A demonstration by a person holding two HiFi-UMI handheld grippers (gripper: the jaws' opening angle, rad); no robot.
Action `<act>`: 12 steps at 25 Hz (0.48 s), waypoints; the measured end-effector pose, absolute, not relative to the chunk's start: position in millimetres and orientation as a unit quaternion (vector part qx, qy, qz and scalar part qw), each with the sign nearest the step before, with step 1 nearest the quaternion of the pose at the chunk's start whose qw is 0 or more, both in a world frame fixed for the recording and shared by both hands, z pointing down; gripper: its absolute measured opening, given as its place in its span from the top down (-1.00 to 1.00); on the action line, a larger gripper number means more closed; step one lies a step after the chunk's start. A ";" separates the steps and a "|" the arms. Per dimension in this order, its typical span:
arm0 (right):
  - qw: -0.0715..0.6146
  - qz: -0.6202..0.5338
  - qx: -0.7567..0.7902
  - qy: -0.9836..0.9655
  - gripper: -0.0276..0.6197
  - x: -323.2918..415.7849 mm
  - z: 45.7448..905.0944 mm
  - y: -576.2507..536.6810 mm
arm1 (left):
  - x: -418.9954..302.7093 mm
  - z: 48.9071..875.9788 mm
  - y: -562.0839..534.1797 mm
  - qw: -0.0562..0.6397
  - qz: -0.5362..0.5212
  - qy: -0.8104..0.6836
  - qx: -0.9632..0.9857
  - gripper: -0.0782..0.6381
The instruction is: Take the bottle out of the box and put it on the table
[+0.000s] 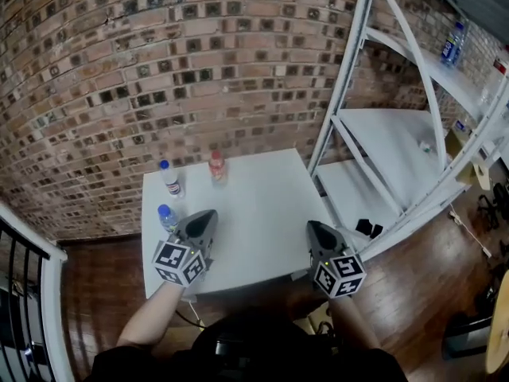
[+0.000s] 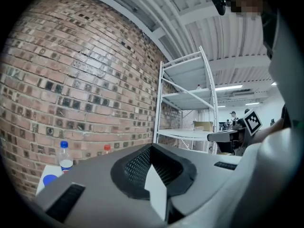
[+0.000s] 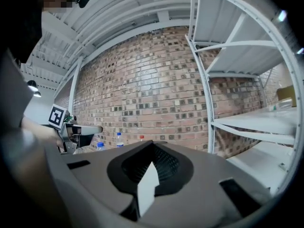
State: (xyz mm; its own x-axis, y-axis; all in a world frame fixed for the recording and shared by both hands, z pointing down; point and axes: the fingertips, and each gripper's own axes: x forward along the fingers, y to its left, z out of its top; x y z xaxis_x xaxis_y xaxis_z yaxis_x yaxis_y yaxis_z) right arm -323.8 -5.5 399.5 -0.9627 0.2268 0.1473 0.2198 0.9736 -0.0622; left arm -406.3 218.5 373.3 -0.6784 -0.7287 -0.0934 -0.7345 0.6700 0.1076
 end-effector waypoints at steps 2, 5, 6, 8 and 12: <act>0.075 0.026 -0.111 -0.991 0.91 -315.5 400.5 -16.6 | -398.4 373.7 212.7 0.035 0.064 0.915 -0.397 0.77; 0.070 0.031 -0.118 -0.990 0.91 -304.3 399.8 -22.3 | -386.3 376.2 205.4 0.048 0.048 0.916 -0.396 0.77; 0.066 0.032 -0.122 -0.990 0.91 -304.1 397.4 -22.4 | -384.6 375.9 205.0 0.051 0.046 0.916 -0.395 0.77; 0.057 0.031 -0.131 -0.989 0.91 -309.6 392.0 -20.8 | -385.4 374.6 206.6 0.049 0.050 0.917 -0.391 0.77; 0.065 0.055 -0.150 -0.985 0.91 -308.1 405.9 -11.1 | -371.2 389.5 214.4 0.031 0.110 0.924 -0.366 0.77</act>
State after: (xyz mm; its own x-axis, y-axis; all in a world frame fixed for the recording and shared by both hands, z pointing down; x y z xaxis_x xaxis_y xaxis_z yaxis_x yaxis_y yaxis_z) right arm -308.1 -11.1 405.9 -0.9465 0.3027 0.1115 0.2886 0.9490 -0.1271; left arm -371.2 214.4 389.5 -0.7300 -0.6695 -0.1373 -0.6830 0.7079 0.1796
